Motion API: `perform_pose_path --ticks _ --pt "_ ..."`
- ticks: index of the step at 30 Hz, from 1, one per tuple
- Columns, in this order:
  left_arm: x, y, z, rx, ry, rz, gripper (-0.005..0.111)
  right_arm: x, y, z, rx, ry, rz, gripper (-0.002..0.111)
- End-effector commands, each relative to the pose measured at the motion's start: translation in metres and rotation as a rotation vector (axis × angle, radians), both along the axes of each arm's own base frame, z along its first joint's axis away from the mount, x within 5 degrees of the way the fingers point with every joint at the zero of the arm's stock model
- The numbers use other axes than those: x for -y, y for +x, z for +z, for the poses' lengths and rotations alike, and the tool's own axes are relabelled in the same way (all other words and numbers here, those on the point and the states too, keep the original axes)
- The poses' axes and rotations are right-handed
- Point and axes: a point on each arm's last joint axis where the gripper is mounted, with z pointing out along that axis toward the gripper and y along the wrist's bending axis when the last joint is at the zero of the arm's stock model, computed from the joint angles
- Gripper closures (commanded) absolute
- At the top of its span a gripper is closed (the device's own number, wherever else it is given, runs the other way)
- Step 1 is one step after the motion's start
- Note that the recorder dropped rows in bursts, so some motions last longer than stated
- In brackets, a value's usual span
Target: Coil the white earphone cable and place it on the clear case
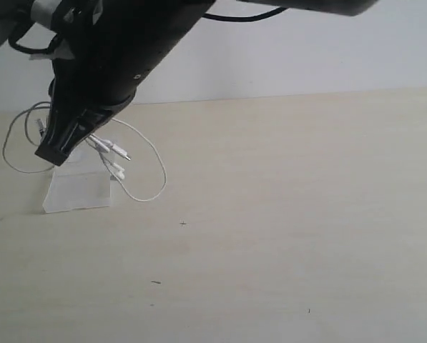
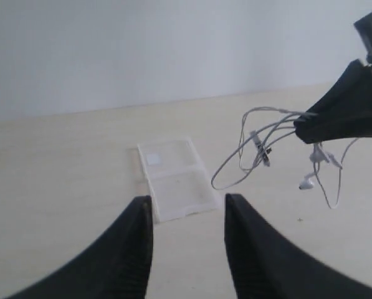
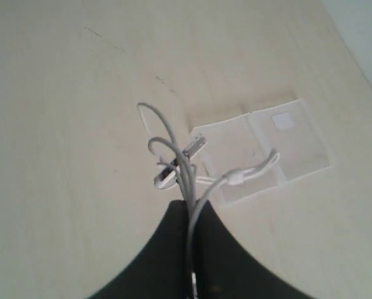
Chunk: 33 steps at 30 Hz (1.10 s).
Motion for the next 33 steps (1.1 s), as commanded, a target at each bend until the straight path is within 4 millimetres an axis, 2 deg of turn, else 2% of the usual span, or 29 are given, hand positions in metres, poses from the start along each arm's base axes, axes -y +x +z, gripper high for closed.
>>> perform_pose_path --ticks 1,6,17,20,26,33 --pt "-0.003 -0.009 0.003 0.059 0.02 0.031 0.068 -0.018 0.025 -0.019 0.006 -0.097 -0.008 0.108" --pt "-0.003 -0.017 0.004 0.097 0.022 0.032 0.068 -0.031 0.051 -0.042 0.066 -0.268 -0.023 0.108" --pt "-0.004 -0.021 0.005 0.118 0.042 0.038 0.068 -0.045 0.088 -0.069 0.25 -0.403 -0.057 0.108" --pt "-0.004 -0.021 0.005 0.118 0.046 0.038 0.068 -0.052 0.092 -0.076 0.232 -0.335 -0.067 0.108" --pt "-0.004 -0.021 0.005 0.118 0.046 0.038 0.068 -0.069 0.095 -0.061 0.243 -0.06 -0.123 0.108" --pt "-0.004 -0.021 0.005 0.118 0.049 0.04 0.068 -0.078 0.101 -0.051 0.075 0.271 -0.216 0.108"
